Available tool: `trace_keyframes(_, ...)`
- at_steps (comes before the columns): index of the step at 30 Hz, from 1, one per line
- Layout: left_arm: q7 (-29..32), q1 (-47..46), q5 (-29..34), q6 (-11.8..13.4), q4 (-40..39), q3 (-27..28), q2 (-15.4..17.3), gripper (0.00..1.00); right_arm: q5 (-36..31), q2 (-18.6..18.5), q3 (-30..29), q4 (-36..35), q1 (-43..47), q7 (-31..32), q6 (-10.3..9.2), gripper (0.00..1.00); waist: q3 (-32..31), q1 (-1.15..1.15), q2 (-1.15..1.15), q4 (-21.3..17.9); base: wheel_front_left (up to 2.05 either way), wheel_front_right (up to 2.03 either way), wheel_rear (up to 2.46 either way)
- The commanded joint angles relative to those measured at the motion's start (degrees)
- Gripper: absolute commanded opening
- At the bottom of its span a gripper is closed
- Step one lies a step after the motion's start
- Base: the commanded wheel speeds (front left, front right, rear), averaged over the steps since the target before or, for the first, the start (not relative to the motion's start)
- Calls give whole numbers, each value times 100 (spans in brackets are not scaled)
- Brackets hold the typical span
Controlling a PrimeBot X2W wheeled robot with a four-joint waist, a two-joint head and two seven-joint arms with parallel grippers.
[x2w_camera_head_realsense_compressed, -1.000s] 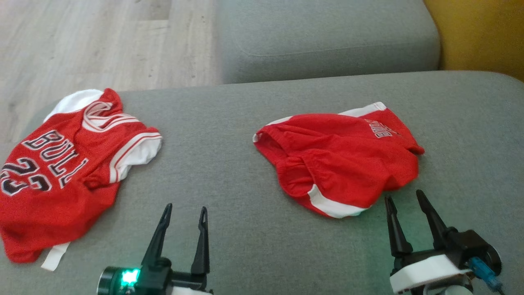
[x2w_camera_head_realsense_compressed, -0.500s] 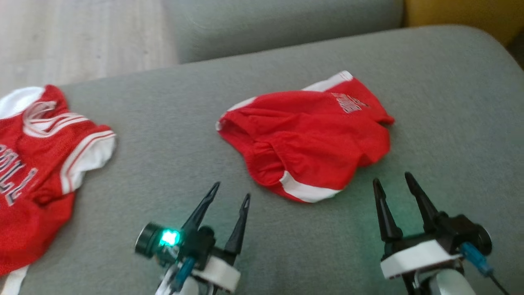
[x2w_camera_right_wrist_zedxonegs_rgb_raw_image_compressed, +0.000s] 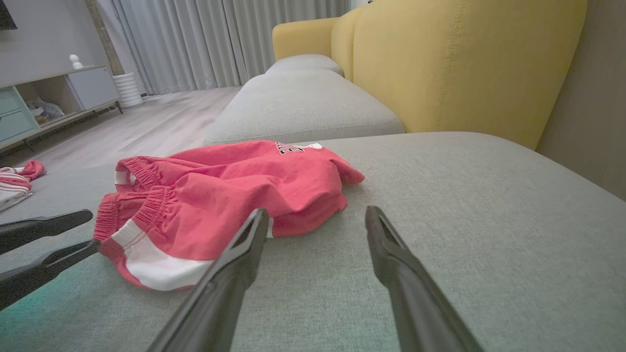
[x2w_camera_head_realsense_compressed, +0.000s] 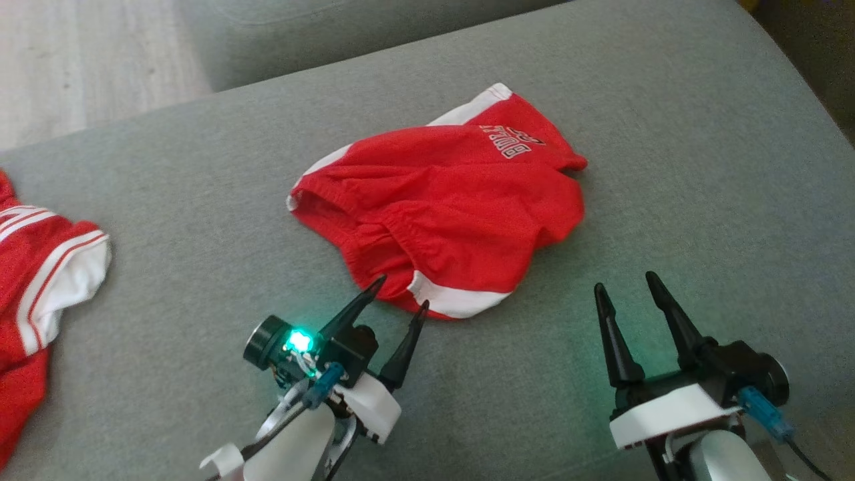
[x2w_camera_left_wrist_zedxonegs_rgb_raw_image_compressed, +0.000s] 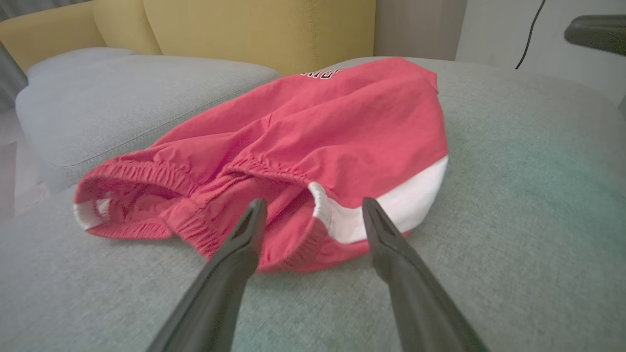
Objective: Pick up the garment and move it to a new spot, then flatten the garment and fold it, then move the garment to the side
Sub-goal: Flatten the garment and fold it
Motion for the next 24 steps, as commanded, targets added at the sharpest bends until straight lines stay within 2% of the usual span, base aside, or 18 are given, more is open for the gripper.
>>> trace_keyframes(1, -46, -243, -79, 42, -62, 95, -6, 100, 30, -27, 153, -160, -215, -22, -4, 100, 70, -1, 0, -105, 0, 0, 0)
trace_keyframes(8, -42, -532, -275, 126, 312, -50, -6, 100, 101, -27, 202, -153, -277, -22, -4, 100, 256, -1, 0, -321, 0, 0, 0)
trace_keyframes(9, -43, -562, -286, 143, 327, -63, -6, 51, 111, -27, 200, -152, -284, -22, -4, 100, 277, -1, 0, -338, 0, 0, 0)
trace_keyframes(11, -46, -609, -305, 166, 358, -86, -6, 1, 130, -27, 199, -154, -297, -22, -4, 100, 310, -1, 0, -361, 0, 0, 0)
trace_keyframes(18, -51, -730, -390, 83, 412, -164, -6, 0, 206, -27, 220, -146, -339, -22, -4, 100, 357, -1, 0, -393, 0, 0, 0)
trace_keyframes(24, -54, -1179, -626, -188, -352, -412, -6, 0, 305, -27, 414, -125, -392, -22, -4, 100, 305, -1, 0, -449, 0, 0, 0)
